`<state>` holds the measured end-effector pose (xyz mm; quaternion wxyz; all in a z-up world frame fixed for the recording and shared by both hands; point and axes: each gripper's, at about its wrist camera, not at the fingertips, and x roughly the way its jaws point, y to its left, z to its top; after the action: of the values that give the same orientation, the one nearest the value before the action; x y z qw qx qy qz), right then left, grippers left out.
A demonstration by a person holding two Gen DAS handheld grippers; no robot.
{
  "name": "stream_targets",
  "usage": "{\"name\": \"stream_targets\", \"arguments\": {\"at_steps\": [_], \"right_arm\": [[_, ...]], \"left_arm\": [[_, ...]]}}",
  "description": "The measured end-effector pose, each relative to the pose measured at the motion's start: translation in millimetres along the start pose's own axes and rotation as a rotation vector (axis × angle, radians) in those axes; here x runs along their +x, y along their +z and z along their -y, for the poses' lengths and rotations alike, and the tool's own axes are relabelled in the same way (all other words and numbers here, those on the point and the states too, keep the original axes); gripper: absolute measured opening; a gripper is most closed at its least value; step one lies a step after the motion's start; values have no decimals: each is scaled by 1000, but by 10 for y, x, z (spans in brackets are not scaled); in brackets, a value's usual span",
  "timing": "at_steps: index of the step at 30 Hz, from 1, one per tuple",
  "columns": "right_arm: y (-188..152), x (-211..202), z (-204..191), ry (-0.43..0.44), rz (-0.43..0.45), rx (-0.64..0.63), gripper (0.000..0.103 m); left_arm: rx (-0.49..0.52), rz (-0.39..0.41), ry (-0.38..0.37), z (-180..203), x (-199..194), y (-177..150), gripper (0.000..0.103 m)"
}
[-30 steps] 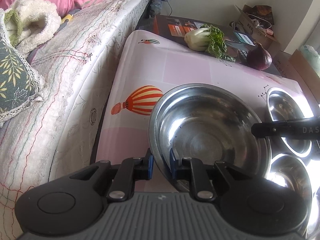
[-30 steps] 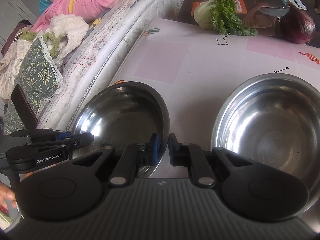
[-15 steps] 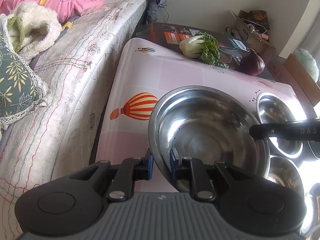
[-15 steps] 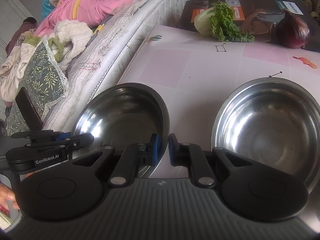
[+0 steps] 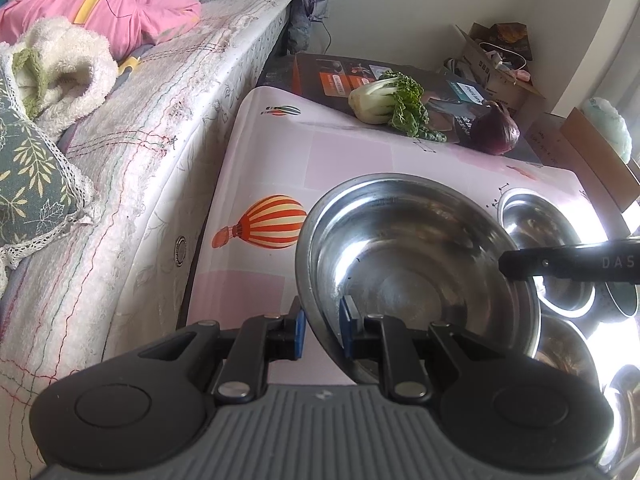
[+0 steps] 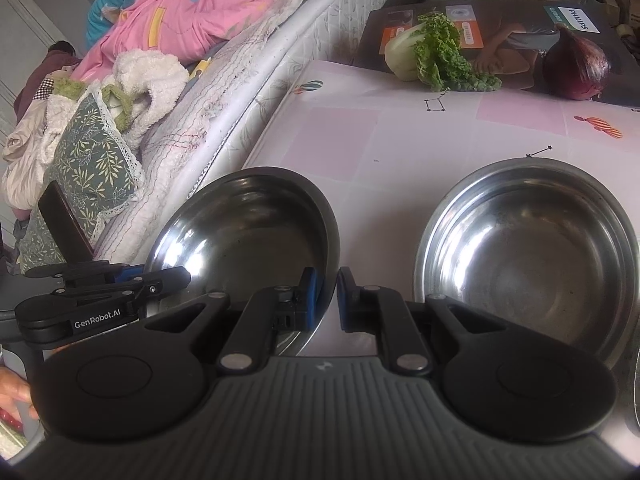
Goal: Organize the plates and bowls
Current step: 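Lift the stainless bowl with the left tool while the right tool approaches the teal bowl, then grip the teal ceramic bowl rim with the right tool and lift it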
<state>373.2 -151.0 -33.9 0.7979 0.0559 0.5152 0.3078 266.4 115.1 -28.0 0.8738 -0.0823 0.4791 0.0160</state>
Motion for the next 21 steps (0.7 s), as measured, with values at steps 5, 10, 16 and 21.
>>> {"name": "stream_targets", "arguments": {"at_steps": [5,10,16,21], "right_arm": [[-20,-61,35,2,6,5,10],[-29,-131,81,2,17,13,10],[-38,-247,184,0,36,28,10],[-35,-398,339,-4,62,54,10]], "left_arm": [[9,6,-2,59,-26,16,18],[16,13,-4,124,-50,42,18],[41,22,-10,257,-71,114,18],[67,34,-23,428,-92,197,18]]}}
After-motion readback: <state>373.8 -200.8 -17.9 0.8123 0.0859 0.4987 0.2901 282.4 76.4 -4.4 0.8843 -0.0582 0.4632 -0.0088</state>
